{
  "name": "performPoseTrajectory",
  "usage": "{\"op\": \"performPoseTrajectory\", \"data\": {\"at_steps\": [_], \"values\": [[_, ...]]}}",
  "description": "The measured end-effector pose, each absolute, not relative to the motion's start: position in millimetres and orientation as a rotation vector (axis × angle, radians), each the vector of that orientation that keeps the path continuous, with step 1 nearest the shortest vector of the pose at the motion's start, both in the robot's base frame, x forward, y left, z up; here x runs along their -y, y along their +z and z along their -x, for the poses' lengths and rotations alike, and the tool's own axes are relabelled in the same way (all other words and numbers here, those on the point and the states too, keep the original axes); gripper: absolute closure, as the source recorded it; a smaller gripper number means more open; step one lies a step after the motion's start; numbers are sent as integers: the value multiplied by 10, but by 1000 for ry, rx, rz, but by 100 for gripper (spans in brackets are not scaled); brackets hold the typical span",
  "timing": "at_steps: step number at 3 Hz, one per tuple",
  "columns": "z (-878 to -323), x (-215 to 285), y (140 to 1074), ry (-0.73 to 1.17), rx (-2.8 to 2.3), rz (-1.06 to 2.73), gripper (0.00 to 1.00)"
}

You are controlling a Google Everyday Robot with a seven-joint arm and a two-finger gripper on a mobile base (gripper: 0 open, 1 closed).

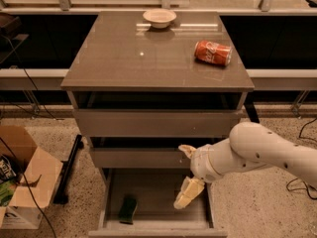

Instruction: Pick sponge from bottom drawer and place on counter

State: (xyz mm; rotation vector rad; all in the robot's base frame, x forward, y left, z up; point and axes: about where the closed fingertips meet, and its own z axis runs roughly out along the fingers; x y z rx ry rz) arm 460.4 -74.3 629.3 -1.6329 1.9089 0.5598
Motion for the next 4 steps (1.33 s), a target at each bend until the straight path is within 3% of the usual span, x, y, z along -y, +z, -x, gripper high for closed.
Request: {"op": "performPoseTrajectory", "data": {"at_steps": [2, 4], "values": [[-4608, 715, 6122, 577, -1952, 1600, 0], [-4626, 285, 5427, 757, -1902, 1485, 0]]}}
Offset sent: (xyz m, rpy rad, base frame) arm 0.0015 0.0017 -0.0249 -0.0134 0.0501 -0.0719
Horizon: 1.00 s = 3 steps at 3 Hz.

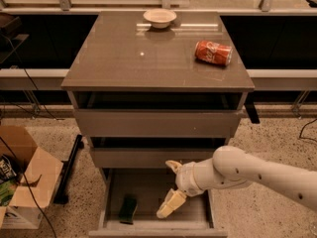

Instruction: Pick sponge from bottom drawer and place on counter

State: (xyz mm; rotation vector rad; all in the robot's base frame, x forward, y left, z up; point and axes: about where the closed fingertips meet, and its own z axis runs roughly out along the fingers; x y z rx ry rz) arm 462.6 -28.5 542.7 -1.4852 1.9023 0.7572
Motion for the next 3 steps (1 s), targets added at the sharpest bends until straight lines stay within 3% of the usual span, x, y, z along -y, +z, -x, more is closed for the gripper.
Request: {"op": "performPoseTrajectory", "data": {"at_steps": [3], "values": [[-4848, -289, 4356, 1011, -1740, 1309, 0]]}}
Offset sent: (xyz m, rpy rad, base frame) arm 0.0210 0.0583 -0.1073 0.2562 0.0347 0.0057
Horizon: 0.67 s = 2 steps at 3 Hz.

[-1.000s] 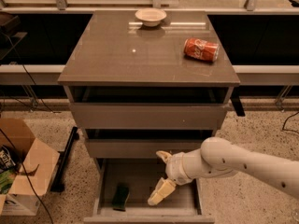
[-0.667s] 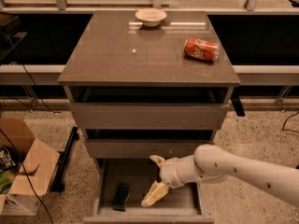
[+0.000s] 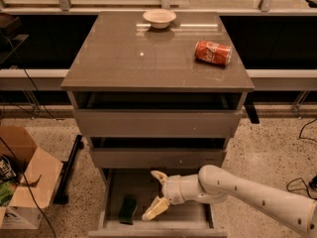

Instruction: Pick sponge from bottom drawer and place on counter

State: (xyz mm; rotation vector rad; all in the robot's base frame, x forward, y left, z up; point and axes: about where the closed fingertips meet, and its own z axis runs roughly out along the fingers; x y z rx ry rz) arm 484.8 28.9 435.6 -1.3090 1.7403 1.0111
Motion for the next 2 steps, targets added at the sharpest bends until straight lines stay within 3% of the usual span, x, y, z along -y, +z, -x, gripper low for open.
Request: {"op": "performPoseTrajectory", "data": {"at_steps": [2], "values": [[-4947, -399, 3965, 1079, -1746, 1237, 0]]}}
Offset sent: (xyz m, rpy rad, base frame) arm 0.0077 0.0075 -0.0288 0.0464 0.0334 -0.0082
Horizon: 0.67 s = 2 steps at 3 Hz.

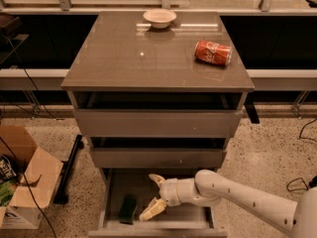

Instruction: Pick sponge from bottom drawer and place on counter

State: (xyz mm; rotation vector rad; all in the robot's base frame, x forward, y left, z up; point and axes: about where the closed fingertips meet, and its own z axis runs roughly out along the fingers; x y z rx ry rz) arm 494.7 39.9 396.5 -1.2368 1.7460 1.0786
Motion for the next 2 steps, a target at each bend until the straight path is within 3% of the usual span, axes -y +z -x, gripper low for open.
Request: {"op": "performPoseTrajectory", "data": {"at_steps": [2], "values": [[-5213, -692, 3537, 1053, -1760, 1284, 0]]}}
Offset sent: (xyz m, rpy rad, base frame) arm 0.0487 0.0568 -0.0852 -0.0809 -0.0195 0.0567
